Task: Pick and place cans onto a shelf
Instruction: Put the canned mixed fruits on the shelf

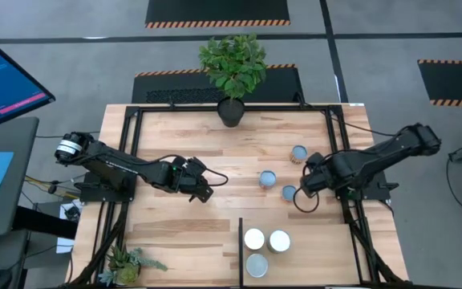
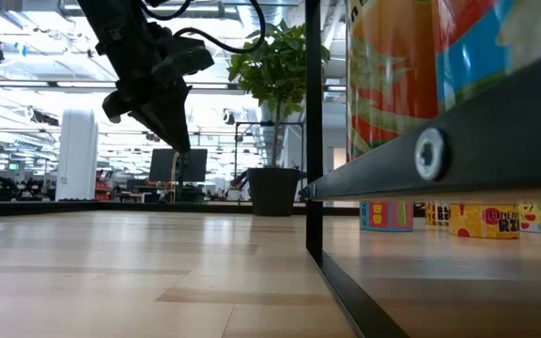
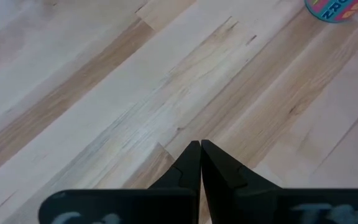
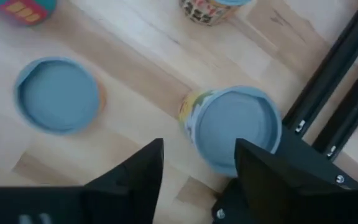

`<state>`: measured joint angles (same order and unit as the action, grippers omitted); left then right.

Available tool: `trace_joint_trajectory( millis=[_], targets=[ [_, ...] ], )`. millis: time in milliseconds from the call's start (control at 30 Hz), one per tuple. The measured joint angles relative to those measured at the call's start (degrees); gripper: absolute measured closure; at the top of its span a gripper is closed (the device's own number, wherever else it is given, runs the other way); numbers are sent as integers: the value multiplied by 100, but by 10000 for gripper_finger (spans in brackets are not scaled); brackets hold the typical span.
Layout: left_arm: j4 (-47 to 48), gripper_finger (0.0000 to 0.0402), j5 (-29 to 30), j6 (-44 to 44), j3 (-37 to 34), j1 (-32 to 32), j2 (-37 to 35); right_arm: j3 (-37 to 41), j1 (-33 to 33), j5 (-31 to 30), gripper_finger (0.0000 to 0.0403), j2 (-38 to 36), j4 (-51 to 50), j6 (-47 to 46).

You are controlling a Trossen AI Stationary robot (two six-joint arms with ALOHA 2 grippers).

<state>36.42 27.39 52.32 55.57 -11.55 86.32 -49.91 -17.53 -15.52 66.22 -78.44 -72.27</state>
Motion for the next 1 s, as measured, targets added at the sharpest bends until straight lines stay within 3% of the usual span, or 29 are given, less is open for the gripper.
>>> trace_joint_trajectory(
  millis=[200, 700, 833, 1000],
  targets=[
    [3, 401, -1, -9, 0, 2, 0, 276, 213, 47, 169, 179, 226, 31],
    [5, 401, -4, -16, 0, 0, 1, 844, 492, 164, 201, 244, 1078, -103],
    [5, 401, -4, -18, 0, 1, 0, 860, 493, 137, 236, 244, 1050, -156],
    [5, 401, 10, -62, 0, 0, 0, 864, 472, 40, 333, 240, 1043, -421]
  ],
)
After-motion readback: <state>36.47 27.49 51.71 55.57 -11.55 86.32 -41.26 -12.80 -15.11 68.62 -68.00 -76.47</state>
